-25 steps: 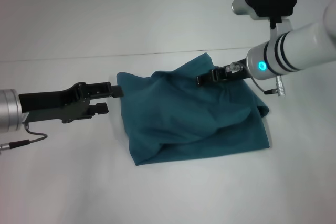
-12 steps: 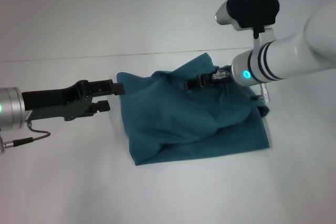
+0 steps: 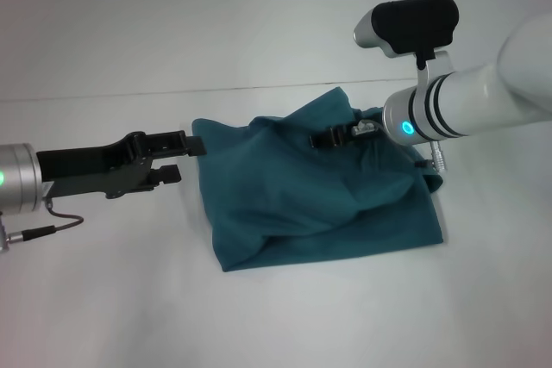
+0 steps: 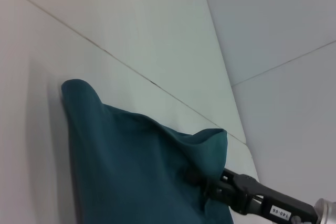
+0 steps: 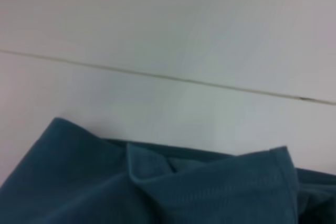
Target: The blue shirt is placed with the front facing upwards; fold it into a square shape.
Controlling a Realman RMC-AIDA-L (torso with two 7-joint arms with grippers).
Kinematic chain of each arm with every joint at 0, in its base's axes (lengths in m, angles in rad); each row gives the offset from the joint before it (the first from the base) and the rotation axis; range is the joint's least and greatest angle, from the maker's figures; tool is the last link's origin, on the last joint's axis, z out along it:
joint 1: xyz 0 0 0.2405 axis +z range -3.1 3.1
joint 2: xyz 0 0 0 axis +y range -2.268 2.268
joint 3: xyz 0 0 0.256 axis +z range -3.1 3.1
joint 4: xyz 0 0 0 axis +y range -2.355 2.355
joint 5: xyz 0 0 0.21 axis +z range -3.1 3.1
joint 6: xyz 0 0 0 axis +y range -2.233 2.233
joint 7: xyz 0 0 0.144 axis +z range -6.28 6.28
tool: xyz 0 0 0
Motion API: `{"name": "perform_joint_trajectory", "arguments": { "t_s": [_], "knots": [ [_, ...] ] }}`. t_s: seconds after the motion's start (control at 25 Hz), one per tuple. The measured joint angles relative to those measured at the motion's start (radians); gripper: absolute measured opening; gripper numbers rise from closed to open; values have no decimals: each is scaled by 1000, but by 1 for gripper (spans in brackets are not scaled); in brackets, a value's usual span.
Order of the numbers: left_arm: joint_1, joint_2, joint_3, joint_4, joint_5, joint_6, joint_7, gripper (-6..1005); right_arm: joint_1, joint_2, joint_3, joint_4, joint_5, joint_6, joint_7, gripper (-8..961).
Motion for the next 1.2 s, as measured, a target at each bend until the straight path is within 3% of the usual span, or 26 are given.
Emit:
{"name": "perform_joint_trajectory", "arguments": {
  "t_s": [0.2, 0.8, 1.08, 1.2],
  "knots": [
    [2, -1, 0, 0, -10, -1, 0, 753, -2, -2, -9, 0, -3, -13, 4, 751],
    [18, 4, -26, 0, -24, 1, 10, 753, -7, -3, -4, -23, 2, -38, 13, 326],
    [24, 6, -38, 0, -25, 0, 12, 753, -73, -3, 4, -188, 4, -165, 48, 64],
    [25, 6, -50, 0, -25, 3, 17, 753, -100, -8, 5, -252, 1, -208, 69, 9]
  ]
}}
